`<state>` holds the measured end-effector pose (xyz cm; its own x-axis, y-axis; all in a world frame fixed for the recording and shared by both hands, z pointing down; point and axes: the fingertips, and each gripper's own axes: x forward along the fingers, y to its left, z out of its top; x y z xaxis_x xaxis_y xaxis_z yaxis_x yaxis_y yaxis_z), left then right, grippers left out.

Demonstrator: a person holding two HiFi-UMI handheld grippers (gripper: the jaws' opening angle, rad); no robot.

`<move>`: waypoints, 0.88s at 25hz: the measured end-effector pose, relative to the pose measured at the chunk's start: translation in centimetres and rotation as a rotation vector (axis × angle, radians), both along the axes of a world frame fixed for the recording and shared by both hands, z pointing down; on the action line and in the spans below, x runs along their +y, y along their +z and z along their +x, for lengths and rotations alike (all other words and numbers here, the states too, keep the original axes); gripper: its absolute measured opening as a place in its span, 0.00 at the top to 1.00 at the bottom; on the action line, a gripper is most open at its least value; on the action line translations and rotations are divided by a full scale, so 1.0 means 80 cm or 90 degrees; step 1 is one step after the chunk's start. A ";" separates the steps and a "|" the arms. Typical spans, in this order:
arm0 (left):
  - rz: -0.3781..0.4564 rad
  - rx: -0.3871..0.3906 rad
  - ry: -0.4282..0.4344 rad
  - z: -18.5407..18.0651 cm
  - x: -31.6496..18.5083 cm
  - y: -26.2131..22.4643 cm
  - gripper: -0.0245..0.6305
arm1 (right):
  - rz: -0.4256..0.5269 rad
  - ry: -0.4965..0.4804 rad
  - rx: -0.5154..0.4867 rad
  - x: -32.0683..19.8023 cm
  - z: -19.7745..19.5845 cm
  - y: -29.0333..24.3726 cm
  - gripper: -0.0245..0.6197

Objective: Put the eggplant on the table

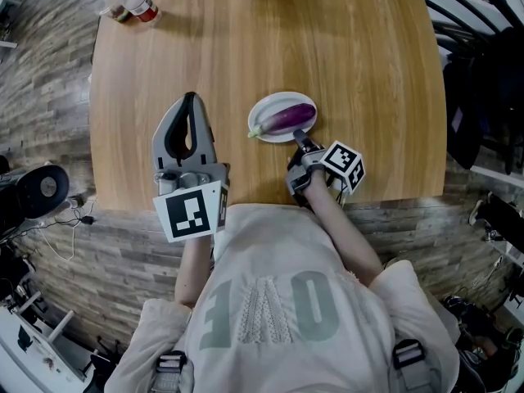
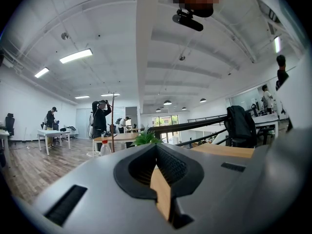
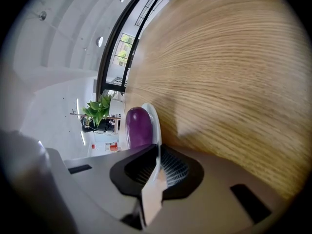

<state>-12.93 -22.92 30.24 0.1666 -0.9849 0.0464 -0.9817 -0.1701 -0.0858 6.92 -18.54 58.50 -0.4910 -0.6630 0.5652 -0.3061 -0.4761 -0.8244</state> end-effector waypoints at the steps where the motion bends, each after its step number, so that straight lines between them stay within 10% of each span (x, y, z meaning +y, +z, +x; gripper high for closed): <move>1: 0.000 0.000 0.000 -0.001 0.000 0.000 0.95 | -0.001 0.001 -0.001 0.000 0.000 0.000 0.92; 22: 0.009 -0.001 -0.002 -0.005 0.003 -0.007 0.95 | -0.012 0.013 -0.010 0.001 -0.001 0.001 0.92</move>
<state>-13.29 -22.71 29.66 0.1632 -0.9861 0.0321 -0.9822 -0.1654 -0.0894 6.82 -18.44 58.59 -0.4860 -0.6629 0.5695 -0.2828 -0.4972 -0.8202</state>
